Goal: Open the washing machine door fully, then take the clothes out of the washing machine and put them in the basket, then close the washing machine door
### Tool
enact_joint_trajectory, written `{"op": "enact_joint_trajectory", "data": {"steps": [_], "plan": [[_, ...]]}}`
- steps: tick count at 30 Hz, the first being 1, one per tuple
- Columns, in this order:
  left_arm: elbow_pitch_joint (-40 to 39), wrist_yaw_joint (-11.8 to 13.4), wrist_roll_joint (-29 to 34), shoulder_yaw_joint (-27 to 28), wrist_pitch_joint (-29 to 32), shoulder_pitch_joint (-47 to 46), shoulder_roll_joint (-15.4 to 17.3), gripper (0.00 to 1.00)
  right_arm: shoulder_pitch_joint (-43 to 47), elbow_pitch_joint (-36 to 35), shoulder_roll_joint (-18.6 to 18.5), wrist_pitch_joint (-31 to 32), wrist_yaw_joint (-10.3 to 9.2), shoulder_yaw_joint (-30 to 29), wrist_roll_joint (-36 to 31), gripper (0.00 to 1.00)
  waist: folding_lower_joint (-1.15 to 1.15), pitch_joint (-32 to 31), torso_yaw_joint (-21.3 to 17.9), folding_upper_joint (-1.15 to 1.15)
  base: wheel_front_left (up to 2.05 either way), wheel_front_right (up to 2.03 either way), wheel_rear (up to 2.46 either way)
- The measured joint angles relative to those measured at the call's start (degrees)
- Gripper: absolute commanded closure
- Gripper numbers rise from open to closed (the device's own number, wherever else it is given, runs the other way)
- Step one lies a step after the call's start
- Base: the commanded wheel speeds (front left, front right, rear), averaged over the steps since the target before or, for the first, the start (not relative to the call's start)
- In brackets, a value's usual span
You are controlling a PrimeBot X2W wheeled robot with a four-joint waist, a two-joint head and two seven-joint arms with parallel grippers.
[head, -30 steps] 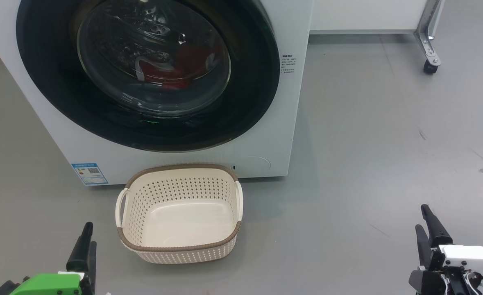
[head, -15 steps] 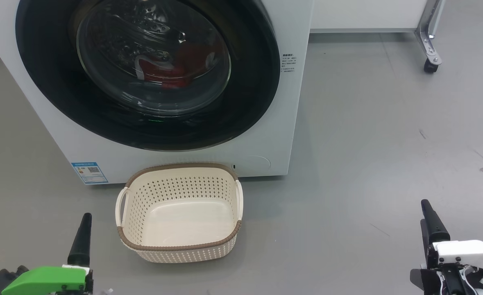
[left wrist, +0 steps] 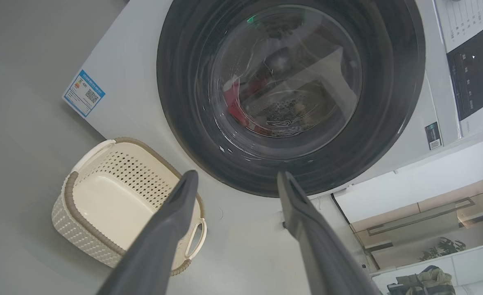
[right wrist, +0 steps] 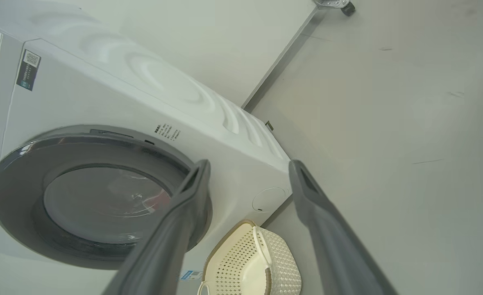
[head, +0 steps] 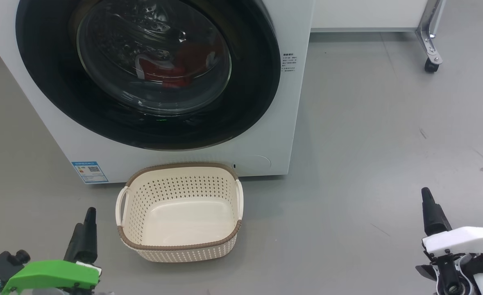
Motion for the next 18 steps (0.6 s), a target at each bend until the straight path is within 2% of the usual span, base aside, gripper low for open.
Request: {"op": "enact_joint_trajectory", "data": {"steps": [9,18], "plan": [[-0.77,1.63,10.43,-3.14,-1.75,-0.09,1.38,0.00,-0.65,-0.60,-1.63,-1.67,-1.97,4.01,-10.92,0.00,0.00,-0.07,0.04,0.00,0.00,0.00,0.00],[-2.21,2.69,18.41,-5.60,-3.37,-0.35,2.09,0.00,-0.64,-0.81,-1.71,-3.27,-3.44,6.59,-17.62,0.00,0.00,-0.15,0.05,0.00,0.00,0.00,0.00]]}}
